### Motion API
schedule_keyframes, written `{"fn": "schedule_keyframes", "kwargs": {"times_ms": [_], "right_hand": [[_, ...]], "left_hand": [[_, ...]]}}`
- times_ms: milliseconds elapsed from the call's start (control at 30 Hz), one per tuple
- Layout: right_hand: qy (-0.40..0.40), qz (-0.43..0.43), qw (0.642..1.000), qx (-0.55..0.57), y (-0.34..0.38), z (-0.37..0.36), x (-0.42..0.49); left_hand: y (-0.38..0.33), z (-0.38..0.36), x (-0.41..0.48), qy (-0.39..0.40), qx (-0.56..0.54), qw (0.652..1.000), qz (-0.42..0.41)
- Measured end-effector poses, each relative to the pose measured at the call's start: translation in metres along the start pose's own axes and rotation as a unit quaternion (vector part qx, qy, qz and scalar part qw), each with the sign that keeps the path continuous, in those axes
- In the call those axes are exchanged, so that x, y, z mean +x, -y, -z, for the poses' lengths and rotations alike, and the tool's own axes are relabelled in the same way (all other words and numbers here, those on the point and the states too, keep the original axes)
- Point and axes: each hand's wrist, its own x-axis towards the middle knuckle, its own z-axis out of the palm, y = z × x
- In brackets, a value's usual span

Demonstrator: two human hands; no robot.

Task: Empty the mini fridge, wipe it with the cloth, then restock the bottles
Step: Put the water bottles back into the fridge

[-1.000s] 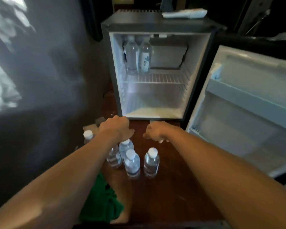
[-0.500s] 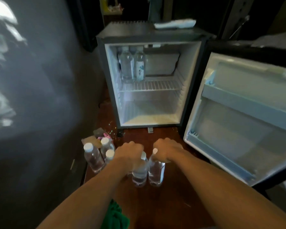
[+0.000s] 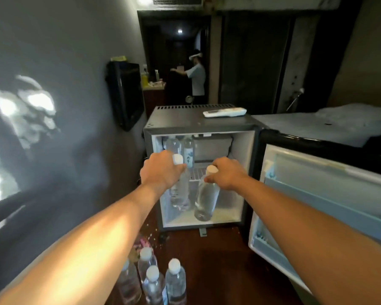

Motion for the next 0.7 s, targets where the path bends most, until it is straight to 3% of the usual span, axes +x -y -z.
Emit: {"fn": "schedule_keyframes", "kwargs": {"times_ms": [233,467,700], "right_hand": [[-0.090,-0.006,0.990,0.108,0.008,-0.011,0.066],[-0.130,-0.050,0.963,0.231,0.003,-0.043,0.142],[-0.087,-0.038,0.953,0.288,0.014,-0.069,0.205]], "left_hand": [[0.011,-0.024,0.065,-0.036,-0.037,0.997,0.056],[0.019,-0.063,0.123,-0.073,-0.108,0.982,0.138],[0.022,-0.097,0.174,-0.072,-0.054,0.981,0.171]]}}
